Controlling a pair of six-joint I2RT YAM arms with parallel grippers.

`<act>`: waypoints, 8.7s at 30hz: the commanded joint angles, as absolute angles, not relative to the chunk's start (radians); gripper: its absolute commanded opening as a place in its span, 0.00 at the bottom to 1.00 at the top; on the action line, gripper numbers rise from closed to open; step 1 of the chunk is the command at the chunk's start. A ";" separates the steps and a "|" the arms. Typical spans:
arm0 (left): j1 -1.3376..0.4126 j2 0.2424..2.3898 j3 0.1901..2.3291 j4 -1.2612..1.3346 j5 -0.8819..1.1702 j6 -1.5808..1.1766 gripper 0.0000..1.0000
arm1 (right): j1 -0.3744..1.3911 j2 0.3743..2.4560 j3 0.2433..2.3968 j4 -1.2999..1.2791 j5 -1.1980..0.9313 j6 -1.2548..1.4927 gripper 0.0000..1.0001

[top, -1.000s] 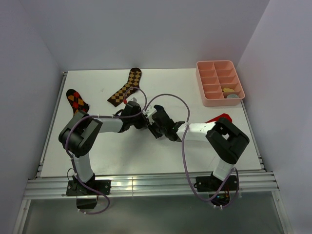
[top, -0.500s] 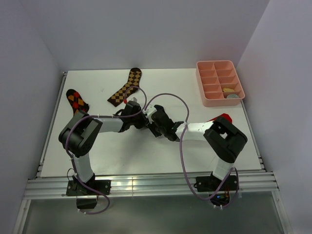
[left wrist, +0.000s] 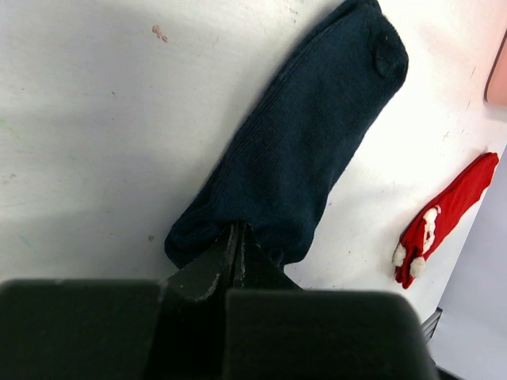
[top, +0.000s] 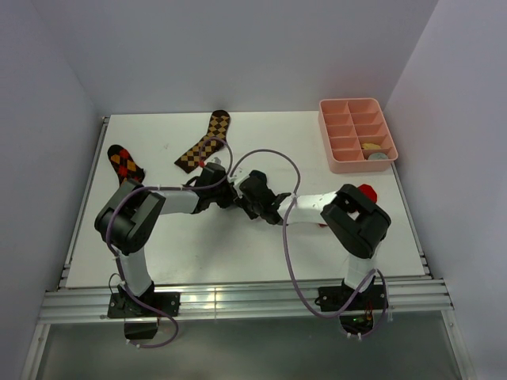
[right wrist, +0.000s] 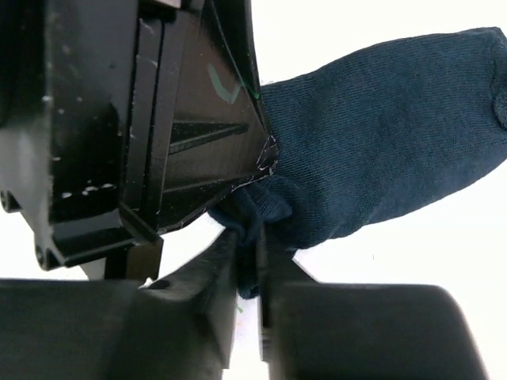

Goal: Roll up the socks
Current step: Roll the sock at the center of the board.

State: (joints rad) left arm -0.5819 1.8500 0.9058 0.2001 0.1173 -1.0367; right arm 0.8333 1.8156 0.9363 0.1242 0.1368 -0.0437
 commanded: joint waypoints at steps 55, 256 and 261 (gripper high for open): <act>-0.558 1.488 0.572 0.143 -0.081 -1.215 0.50 | 0.598 2.089 1.006 0.252 -0.764 0.989 0.00; -0.566 1.667 0.793 0.008 -0.009 -1.040 0.00 | 0.976 1.584 0.820 0.302 0.159 0.083 0.48; -0.568 1.674 0.804 0.003 -0.009 -1.040 0.00 | 1.009 1.675 0.865 0.304 0.193 0.041 0.48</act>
